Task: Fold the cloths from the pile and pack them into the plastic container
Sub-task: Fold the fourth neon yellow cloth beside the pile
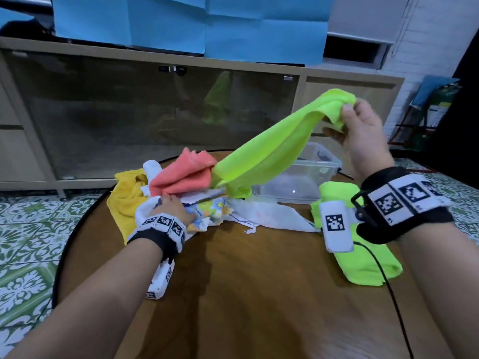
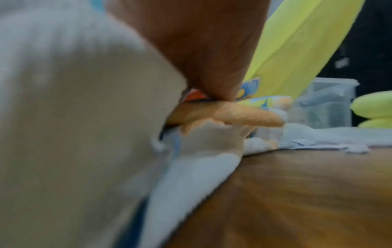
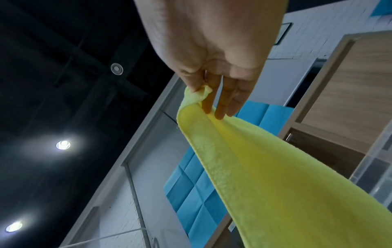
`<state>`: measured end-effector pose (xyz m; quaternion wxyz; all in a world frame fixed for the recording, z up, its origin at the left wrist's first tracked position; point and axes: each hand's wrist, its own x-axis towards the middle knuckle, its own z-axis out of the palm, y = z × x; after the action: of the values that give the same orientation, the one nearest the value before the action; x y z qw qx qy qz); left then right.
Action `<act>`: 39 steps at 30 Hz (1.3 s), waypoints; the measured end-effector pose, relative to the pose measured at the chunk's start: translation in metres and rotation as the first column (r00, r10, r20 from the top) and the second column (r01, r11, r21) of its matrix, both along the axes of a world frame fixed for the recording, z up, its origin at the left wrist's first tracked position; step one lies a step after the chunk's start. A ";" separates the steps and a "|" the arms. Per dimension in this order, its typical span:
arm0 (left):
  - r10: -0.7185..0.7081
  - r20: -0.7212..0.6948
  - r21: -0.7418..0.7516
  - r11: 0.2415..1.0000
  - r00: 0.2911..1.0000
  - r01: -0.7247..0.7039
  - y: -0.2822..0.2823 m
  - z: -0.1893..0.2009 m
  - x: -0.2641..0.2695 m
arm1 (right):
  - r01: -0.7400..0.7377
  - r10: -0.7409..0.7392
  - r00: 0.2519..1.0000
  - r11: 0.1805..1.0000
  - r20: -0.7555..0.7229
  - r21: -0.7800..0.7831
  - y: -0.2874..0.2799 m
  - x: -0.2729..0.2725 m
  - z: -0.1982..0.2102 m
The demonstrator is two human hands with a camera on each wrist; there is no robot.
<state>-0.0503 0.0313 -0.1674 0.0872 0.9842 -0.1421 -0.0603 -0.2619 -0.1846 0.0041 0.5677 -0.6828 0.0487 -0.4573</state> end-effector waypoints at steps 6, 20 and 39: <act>-0.300 0.476 0.215 0.951 0.827 0.221 -0.025 0.049 -0.043 | -0.014 0.014 1.000 1.000 -0.013 -0.011 -0.008 -0.017 0.007; -0.323 0.045 0.334 0.897 0.945 0.291 -0.039 -0.004 -0.007 | -0.143 0.126 0.959 0.988 0.253 0.049 -0.028 -0.042 0.035; -0.828 -0.097 -0.605 0.490 0.552 0.628 -0.069 0.128 -0.143 | -0.160 -0.015 0.745 0.966 -0.667 -0.201 0.015 -0.053 0.011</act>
<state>-0.1931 -0.0378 -0.0395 0.3311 0.7324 -0.5444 -0.2399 -0.3144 -0.1699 0.0155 0.4419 -0.8665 0.1631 -0.1650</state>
